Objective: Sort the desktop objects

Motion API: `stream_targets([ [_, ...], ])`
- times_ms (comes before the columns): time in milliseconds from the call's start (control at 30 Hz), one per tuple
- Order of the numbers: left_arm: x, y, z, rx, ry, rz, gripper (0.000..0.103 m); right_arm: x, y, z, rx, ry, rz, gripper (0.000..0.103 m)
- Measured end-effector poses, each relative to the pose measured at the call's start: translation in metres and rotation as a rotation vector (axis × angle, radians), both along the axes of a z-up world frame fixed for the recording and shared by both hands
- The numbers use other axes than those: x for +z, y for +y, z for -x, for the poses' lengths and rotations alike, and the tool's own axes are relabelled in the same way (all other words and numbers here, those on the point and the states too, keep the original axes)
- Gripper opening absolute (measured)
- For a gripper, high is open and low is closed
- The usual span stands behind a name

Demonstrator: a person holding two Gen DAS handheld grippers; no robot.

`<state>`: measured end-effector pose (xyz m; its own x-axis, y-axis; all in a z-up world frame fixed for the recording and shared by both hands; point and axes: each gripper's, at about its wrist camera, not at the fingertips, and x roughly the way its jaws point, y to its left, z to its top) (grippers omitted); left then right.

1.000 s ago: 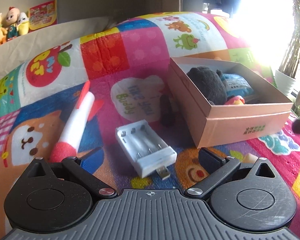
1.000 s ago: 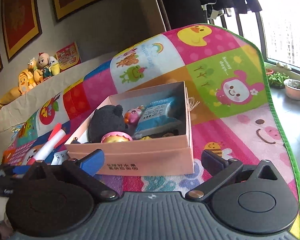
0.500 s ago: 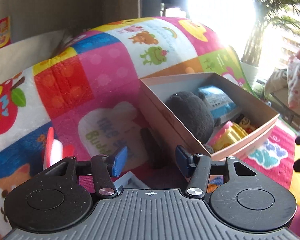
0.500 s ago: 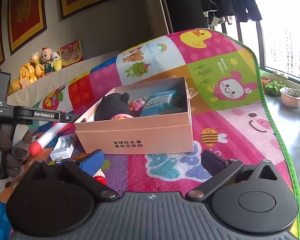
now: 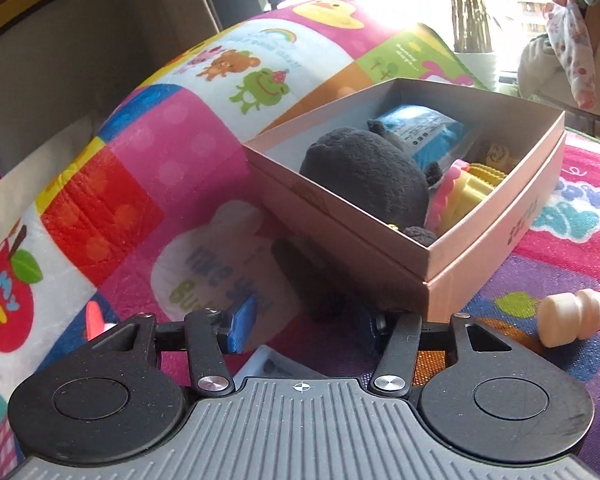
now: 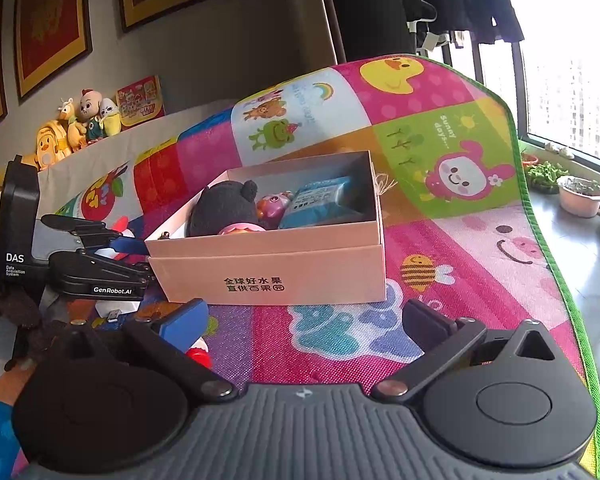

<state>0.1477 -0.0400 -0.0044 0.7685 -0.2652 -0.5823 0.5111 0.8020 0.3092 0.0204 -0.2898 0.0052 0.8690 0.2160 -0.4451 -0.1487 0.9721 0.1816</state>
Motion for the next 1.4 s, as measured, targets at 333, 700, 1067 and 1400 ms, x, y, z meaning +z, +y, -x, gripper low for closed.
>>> stream_targets([
  [333,0.002,0.001,0.014,0.035,-0.023,0.016,0.007,-0.001,0.0,-0.002,-0.002,0.011,-0.003,0.103],
  [700,0.023,0.014,0.086,0.049,-0.017,0.099,0.034,-0.001,0.0,-0.001,0.002,0.004,-0.003,0.103],
  [1067,0.015,0.069,0.124,0.342,-0.029,0.402,0.101,0.102,0.074,-0.072,0.228,0.12,0.103,0.03],
  [1400,0.011,0.112,0.126,0.389,-0.007,0.659,0.103,0.06,0.231,-0.244,0.215,0.476,0.498,0.001],
])
